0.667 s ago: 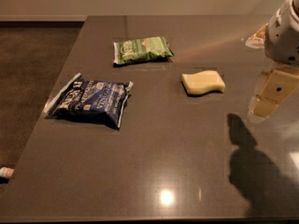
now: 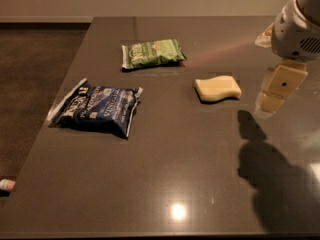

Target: Move sponge near blue chip bag

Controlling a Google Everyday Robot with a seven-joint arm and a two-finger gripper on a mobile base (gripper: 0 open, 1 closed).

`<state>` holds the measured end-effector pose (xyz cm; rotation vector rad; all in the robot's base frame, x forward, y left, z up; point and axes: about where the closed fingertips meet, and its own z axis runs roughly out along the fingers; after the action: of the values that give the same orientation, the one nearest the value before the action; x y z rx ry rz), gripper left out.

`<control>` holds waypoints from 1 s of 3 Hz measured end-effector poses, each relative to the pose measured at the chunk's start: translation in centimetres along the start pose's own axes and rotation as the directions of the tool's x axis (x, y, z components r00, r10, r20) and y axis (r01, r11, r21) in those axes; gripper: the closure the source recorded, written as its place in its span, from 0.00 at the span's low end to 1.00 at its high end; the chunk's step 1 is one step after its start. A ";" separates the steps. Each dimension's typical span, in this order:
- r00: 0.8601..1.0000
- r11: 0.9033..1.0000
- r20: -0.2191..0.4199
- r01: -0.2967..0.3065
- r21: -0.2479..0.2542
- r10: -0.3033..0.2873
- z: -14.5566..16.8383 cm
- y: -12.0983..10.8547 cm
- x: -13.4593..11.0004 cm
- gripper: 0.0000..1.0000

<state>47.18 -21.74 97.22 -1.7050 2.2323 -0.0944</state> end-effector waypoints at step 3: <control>0.999 0.997 0.001 0.036 -0.072 -0.036 7.0 -6.1 -1.3 0.00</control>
Offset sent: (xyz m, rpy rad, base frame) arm 0.0870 -0.0052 -0.0501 0.0070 0.0870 0.0318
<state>55.20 -21.22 92.40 -1.7827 2.2312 -0.0231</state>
